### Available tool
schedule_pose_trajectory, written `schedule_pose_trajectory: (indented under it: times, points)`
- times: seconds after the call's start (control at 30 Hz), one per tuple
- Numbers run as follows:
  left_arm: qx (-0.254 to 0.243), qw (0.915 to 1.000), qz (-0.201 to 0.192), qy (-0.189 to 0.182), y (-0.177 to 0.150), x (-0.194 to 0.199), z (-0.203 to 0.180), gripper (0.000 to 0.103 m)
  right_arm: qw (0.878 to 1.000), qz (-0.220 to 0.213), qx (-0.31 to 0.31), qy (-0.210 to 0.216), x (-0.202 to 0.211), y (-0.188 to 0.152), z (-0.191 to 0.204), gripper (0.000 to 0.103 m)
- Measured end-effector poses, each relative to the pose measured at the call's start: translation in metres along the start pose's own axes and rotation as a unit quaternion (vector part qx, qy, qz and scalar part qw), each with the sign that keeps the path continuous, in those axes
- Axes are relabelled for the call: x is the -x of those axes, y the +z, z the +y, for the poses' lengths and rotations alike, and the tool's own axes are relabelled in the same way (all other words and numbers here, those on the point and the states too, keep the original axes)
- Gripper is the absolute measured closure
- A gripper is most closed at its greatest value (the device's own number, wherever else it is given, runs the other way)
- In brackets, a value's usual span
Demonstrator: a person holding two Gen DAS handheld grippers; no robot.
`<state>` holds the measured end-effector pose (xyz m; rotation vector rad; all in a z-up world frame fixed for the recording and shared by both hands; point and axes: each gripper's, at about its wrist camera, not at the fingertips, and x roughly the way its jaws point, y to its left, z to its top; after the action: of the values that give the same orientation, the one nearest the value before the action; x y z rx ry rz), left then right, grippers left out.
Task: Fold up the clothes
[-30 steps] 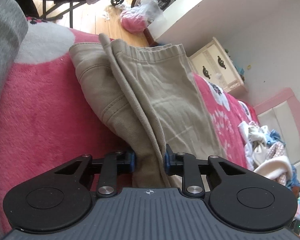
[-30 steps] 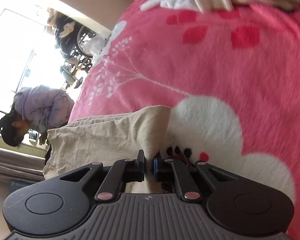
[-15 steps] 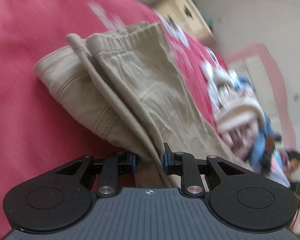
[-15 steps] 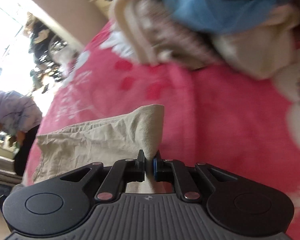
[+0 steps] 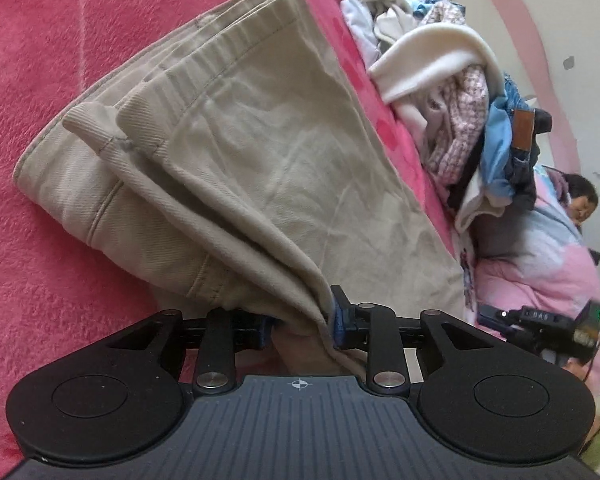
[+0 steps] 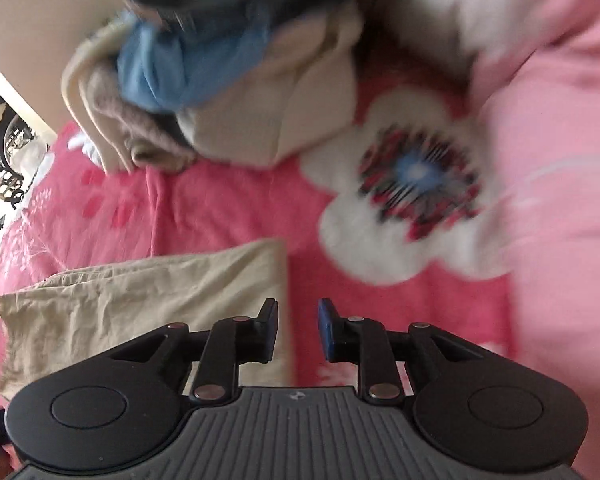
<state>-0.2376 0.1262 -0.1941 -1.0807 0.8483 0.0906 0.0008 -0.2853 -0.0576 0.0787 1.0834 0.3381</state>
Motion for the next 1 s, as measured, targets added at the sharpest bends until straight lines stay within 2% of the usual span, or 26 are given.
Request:
schedule_pose_trajectory:
  times: [0.1, 0.13, 0.23, 0.37, 0.47, 0.5, 0.57, 0.63, 0.7, 0.8, 0.83, 0.9, 0.93, 1.0]
  points:
    - [-0.005, 1.0000, 0.007, 0.003, 0.001, -0.001, -0.002, 0.072, 0.999, -0.013, -0.009, 0.033, 0.040, -0.021, -0.005, 0.078]
    - [-0.010, 0.9999, 0.008, 0.008, 0.001, -0.002, -0.004, 0.072, 0.998, 0.002, -0.030, 0.055, 0.047, -0.034, -0.009, 0.072]
    - [-0.021, 0.9995, 0.013, 0.020, 0.000, -0.006, -0.009, 0.069, 0.989, 0.047, -0.106, 0.094, 0.043, -0.075, -0.021, 0.061]
    - [-0.021, 0.9989, 0.026, 0.033, 0.006, -0.014, -0.017, 0.067, 0.970, 0.055, -0.207, 0.119, 0.014, -0.125, -0.045, 0.055]
    - [-0.012, 0.9984, 0.036, 0.041, 0.009, -0.014, -0.019, 0.066, 0.949, 0.090, -0.255, 0.164, -0.020, -0.146, -0.053, 0.056]
    - [-0.010, 0.9983, 0.037, 0.044, 0.009, -0.015, -0.020, 0.066, 0.947, 0.098, -0.253, 0.172, -0.025, -0.149, -0.050, 0.067]
    - [-0.011, 0.9980, 0.035, 0.051, 0.009, -0.014, -0.022, 0.066, 0.949, 0.086, -0.243, 0.180, -0.015, -0.146, -0.046, 0.083]
    - [-0.013, 0.9978, 0.033, 0.056, 0.008, -0.014, -0.024, 0.066, 0.952, 0.062, -0.230, 0.195, 0.003, -0.137, -0.044, 0.086]
    - [-0.010, 0.9978, 0.034, 0.055, 0.008, -0.015, -0.024, 0.065, 0.953, 0.055, -0.228, 0.194, 0.009, -0.131, -0.044, 0.085]
    - [-0.012, 0.9977, 0.033, 0.057, 0.008, -0.017, -0.023, 0.063, 0.961, 0.070, -0.229, 0.141, -0.003, -0.137, -0.048, 0.074]
    - [-0.014, 0.9976, 0.032, 0.059, 0.008, -0.018, -0.024, 0.063, 0.960, 0.070, -0.236, 0.137, -0.002, -0.141, -0.052, 0.069]
    - [-0.016, 0.9974, 0.037, 0.060, 0.008, -0.016, -0.024, 0.063, 0.960, 0.048, -0.234, 0.142, 0.013, -0.147, -0.059, 0.069]
    - [-0.017, 0.9972, 0.042, 0.059, 0.009, -0.014, -0.025, 0.063, 0.967, 0.032, -0.208, 0.143, 0.024, -0.147, -0.058, 0.069]
    - [-0.026, 0.9965, 0.054, 0.058, 0.009, -0.004, -0.025, 0.061, 0.982, 0.010, -0.111, 0.156, 0.047, -0.145, -0.039, 0.069]
